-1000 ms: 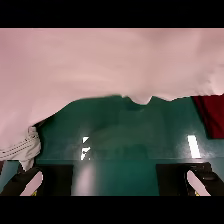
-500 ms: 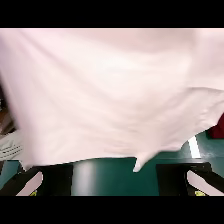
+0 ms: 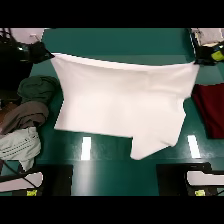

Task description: Fold the shirts.

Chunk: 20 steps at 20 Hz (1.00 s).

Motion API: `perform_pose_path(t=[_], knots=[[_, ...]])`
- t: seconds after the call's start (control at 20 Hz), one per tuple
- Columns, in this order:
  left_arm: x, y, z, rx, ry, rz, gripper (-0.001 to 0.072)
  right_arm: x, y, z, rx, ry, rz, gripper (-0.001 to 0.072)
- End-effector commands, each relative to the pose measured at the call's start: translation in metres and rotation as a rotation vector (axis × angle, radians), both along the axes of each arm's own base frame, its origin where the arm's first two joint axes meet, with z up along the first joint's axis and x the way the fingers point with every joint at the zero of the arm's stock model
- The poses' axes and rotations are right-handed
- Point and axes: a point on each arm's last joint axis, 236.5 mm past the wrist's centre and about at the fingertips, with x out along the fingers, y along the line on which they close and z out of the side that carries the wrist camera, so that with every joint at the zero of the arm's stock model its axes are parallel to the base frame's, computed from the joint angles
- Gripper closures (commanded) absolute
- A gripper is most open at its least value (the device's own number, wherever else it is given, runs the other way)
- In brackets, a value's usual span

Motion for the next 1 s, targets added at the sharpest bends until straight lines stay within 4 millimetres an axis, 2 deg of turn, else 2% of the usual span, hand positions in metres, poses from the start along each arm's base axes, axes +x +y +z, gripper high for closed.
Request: perform_pose_path(t=[0.0, 0.1, 0.25, 0.35, 0.45, 0.6, 0.75, 0.8, 0.95], knots=[[0.058, 0.017, -0.044, -0.001, -0.066, 0.084, 0.0683, 0.063, -0.001, -0.021, -0.006, -0.15, -0.021, 0.0701], [0.076, 0.02, -0.054, -0.004, -0.113, 0.098, 0.0683, 0.085, -0.001, -0.027, -0.015, -0.205, -0.026, 0.0701], [0.097, 0.034, -0.054, 0.011, -0.188, 0.155, 0.0683, 0.104, 0.005, -0.039, -0.018, -0.242, -0.021, 0.0701], [0.105, 0.043, -0.05, 0.037, -0.233, 0.183, 0.0683, 0.111, 0.005, -0.044, -0.027, -0.255, -0.018, 0.0701], [0.105, 0.043, -0.051, 0.065, -0.244, 0.163, 0.0683, 0.111, 0.005, -0.05, -0.067, -0.241, -0.004, 0.0701], [0.096, 0.037, -0.062, 0.147, -0.228, 0.071, 0.0684, 0.1, 0.01, -0.065, -0.09, -0.191, 0.016, 0.0702], [0.079, 0.036, -0.086, 0.232, -0.148, -0.016, 0.0683, 0.073, 0.022, -0.098, -0.094, -0.092, 0.041, 0.0702], [0.072, 0.036, -0.094, 0.26, -0.113, -0.05, 0.0683, 0.063, 0.02, -0.108, -0.117, -0.062, 0.03, 0.0702], [0.05, 0.037, -0.12, 0.312, -0.009, -0.122, 0.0683, 0.037, 0.021, -0.122, -0.137, -0.014, 0.015, 0.0701]])
